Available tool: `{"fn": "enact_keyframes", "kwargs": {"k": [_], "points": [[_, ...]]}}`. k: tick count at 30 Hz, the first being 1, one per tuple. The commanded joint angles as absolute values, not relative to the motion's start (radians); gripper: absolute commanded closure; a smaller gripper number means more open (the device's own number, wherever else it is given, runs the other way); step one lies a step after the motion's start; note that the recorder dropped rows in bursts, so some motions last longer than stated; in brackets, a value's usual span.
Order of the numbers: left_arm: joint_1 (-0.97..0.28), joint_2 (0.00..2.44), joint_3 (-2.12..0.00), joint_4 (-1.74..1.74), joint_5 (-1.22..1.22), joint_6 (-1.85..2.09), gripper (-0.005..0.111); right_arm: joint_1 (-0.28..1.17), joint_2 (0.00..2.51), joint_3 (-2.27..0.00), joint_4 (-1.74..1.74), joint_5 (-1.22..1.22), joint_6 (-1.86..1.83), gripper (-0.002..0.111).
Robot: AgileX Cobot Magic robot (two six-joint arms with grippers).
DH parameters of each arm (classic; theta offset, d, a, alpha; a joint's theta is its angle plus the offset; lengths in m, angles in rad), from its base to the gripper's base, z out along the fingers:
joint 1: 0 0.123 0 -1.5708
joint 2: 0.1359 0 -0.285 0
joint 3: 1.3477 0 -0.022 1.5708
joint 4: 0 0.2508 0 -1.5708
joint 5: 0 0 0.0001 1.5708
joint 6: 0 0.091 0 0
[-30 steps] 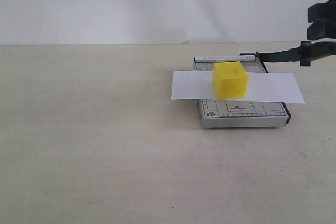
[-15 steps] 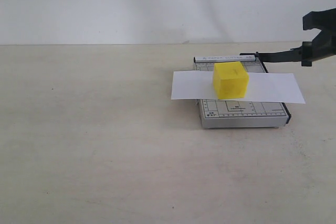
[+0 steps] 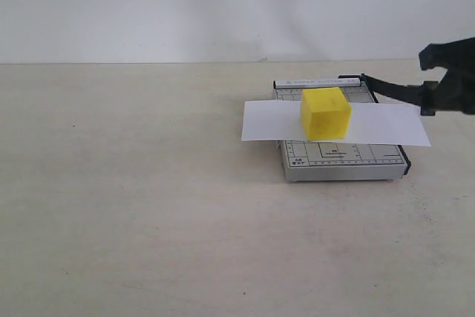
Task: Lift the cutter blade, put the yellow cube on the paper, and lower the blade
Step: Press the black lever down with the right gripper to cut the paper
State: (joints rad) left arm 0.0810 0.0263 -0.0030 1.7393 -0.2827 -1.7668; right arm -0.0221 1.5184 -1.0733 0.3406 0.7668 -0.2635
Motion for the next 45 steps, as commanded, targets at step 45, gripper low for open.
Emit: {"fn": "enact_keyframes", "kwargs": {"k": [45], "points": [[0.074,0.029,0.0,1.744,-0.289,-1.781,0.102,0.091,1.857,-1.059,0.312,0.75,-0.208,0.071]]}}
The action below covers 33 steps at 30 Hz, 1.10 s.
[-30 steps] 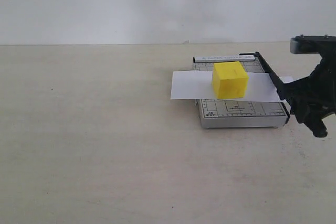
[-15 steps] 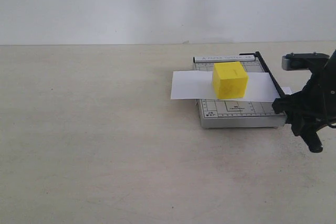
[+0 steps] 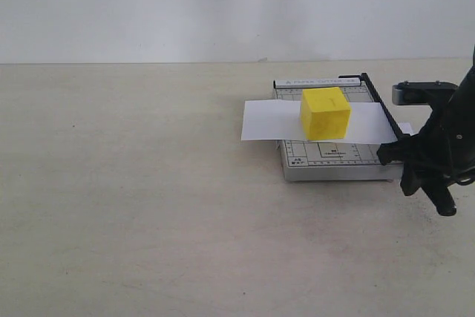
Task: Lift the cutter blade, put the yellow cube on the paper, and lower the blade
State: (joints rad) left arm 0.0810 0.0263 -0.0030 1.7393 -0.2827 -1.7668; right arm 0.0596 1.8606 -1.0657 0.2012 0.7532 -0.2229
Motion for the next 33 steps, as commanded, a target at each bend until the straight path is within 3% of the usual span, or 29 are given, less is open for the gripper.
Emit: {"fn": "enact_keyframes", "kwargs": {"k": [1,8,16,18,21,25,29,33], "points": [[0.074,0.029,0.0,1.744,-0.289,-1.781,0.102,0.091,1.849,-1.059,0.295,0.753,-0.204,0.071],[0.074,0.029,0.0,1.744,-0.289,-1.781,0.102,0.091,1.705,-1.059,0.112,0.832,-0.112,0.071],[0.074,0.029,0.0,1.744,-0.289,-1.781,0.102,0.091,1.387,-1.053,0.173,0.95,-0.07,0.071],[0.074,0.029,0.0,1.744,-0.289,-1.781,0.102,0.102,1.16,-0.953,0.267,0.704,-0.061,0.075],[0.074,0.029,0.0,1.744,-0.289,-1.781,0.102,0.232,0.697,-0.582,0.279,0.144,-0.119,0.109],[0.074,0.029,0.0,1.744,-0.289,-1.781,0.102,0.265,0.441,-0.241,0.275,-0.267,-0.324,0.108],[0.074,0.029,0.0,1.744,-0.289,-1.781,0.102,0.265,0.467,-0.139,0.347,-0.217,-0.371,0.108],[0.074,0.029,0.0,1.744,-0.289,-1.781,0.102,0.265,0.461,-0.085,0.442,0.096,-0.377,0.108]]}}
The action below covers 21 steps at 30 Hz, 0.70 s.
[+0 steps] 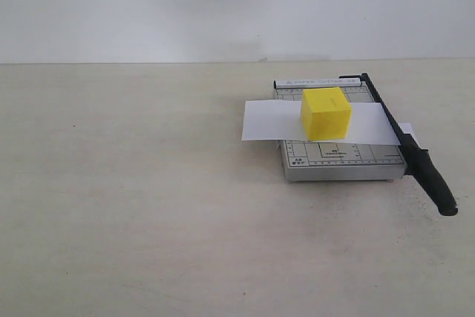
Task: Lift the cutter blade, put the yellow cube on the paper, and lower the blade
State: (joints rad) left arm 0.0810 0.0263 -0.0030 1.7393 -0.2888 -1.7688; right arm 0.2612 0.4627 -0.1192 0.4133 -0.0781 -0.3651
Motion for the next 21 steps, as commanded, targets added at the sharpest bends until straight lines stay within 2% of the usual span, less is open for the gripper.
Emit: {"fn": "enact_keyframes", "kwargs": {"k": [1,7,15,21], "points": [[0.074,0.029,0.0,1.744,-0.289,-1.781,0.102,0.265,0.461,-0.068,0.438,0.123,-0.377,0.108],[0.074,0.029,0.0,1.744,-0.289,-1.781,0.102,0.265,0.425,0.0,0.433,0.0,-0.432,0.108],[0.074,0.029,0.0,1.744,-0.289,-1.781,0.102,0.042,0.0,0.0,0.268,0.363,-0.39,0.108],[0.074,0.026,0.0,1.744,-0.289,-1.781,0.102,-0.04,0.023,0.0,0.257,0.305,-0.28,0.108]]}}
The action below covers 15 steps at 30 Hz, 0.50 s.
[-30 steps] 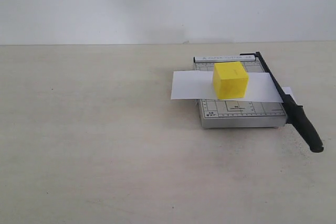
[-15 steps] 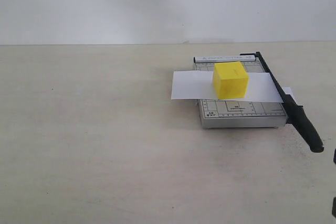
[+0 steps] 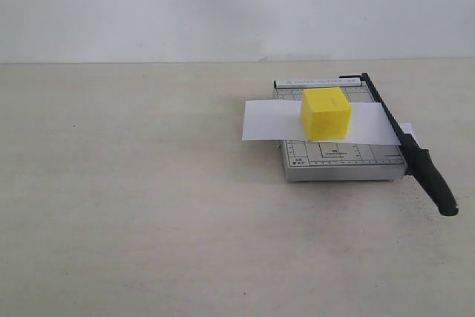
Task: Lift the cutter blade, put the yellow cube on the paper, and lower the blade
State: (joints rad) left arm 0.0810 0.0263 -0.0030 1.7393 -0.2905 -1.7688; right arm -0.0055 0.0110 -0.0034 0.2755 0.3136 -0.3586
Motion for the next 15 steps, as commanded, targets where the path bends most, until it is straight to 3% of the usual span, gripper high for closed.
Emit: {"fn": "enact_keyframes", "kwargs": {"k": [1,6,15], "points": [[0.074,0.026,0.0,1.744,-0.289,-1.781,0.102,-0.04,0.023,0.0,0.246,0.305,-0.244,0.108],[0.074,0.026,0.0,1.744,-0.289,-1.781,0.102,-0.04,0.023,0.0,-0.018,0.327,-0.039,0.108],[0.074,0.026,0.0,1.744,-0.297,-1.781,0.102,-0.04,0.023,0.0,0.042,0.322,-0.039,0.108]]}}
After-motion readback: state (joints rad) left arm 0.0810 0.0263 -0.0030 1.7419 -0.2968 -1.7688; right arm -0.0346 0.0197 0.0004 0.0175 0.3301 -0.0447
